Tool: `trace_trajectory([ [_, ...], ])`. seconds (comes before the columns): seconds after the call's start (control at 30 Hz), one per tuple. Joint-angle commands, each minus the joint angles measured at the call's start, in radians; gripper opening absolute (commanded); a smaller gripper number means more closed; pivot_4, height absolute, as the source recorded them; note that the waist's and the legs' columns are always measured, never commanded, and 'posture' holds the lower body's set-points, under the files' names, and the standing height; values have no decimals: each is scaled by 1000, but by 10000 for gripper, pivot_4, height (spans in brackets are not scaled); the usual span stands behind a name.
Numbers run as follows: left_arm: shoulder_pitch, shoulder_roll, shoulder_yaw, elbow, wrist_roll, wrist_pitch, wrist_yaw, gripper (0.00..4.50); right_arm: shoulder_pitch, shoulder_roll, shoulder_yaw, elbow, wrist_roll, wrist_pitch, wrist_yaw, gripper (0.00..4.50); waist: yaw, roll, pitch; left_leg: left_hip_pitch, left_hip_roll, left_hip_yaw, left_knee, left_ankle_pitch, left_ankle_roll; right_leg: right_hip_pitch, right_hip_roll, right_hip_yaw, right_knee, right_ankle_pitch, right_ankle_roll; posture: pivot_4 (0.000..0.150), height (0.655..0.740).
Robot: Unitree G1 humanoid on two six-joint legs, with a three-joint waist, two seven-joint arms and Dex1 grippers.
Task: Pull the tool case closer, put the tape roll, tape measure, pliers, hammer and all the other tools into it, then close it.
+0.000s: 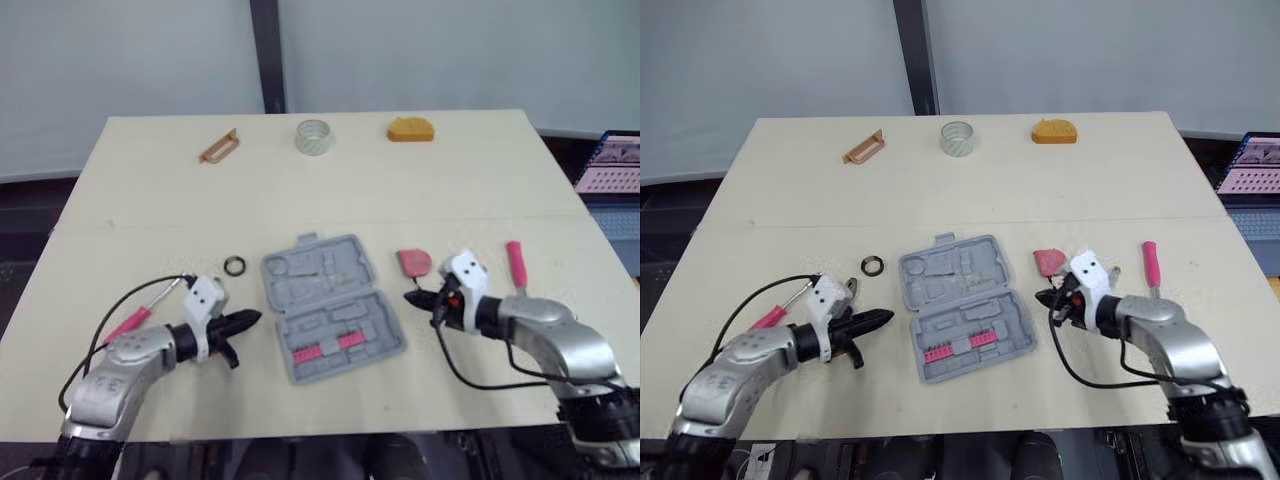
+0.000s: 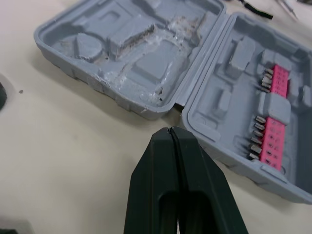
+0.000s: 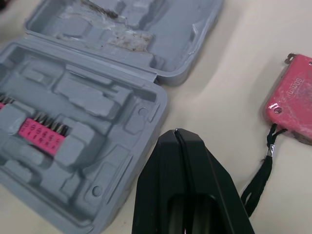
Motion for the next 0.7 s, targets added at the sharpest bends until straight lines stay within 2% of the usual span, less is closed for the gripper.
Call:
trace_trajectory([
  [0.03, -31, 11, -29, 28, 23, -4, -28, 516, -38, 16, 26, 51, -34, 1, -6, 0, 0, 0, 0, 0, 0, 0, 0, 0, 0, 0, 0, 0, 0, 0, 0, 1500, 7400],
  [0.47, -145, -14, -96, 137, 83, -28, -69, 516, -147, 85, 87, 212, -99, -61, 39, 0, -3, 0, 0, 0, 0, 0, 0, 0, 0, -1, 0, 0, 1, 0, 0, 1500, 7400],
  [0.7, -144, -25, -119, 150, 101, -35, -80, 516, -201, 134, 107, 298, -134, -102, 49, 0, -14, 0, 0, 0, 0, 0, 0, 0, 0, -1, 0, 0, 2, 0, 0, 1500, 7400],
])
